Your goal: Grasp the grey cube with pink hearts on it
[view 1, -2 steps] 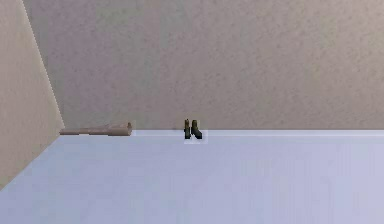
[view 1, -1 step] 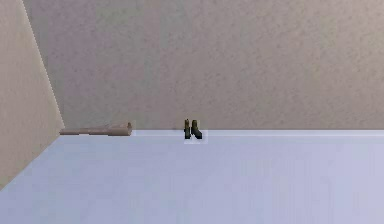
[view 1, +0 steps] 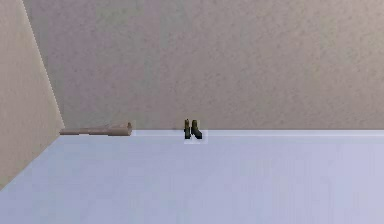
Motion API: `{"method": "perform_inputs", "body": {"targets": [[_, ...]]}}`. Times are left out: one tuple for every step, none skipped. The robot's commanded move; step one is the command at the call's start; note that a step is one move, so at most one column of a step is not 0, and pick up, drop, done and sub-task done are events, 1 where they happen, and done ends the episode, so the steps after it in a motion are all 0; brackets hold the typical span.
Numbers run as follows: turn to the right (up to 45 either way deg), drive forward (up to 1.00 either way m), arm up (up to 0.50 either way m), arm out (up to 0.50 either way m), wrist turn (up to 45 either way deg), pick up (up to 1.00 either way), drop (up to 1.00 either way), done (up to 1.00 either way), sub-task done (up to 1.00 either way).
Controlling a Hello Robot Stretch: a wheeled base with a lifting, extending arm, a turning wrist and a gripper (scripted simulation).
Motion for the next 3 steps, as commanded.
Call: {"method": "perform_inputs", "body": {"targets": [[0.0, 0.00, 0.00, 0.00, 45.0, 0.00, 0.00, 0.00, 0.00], [0.0, 0.00, 0.00, 0.00, 39.0, 0.00, 0.00, 0.00, 0.00], [0.0, 0.00, -0.30, 0.00, 0.0, 0.00, 0.00, 0.00, 0.00]]}}
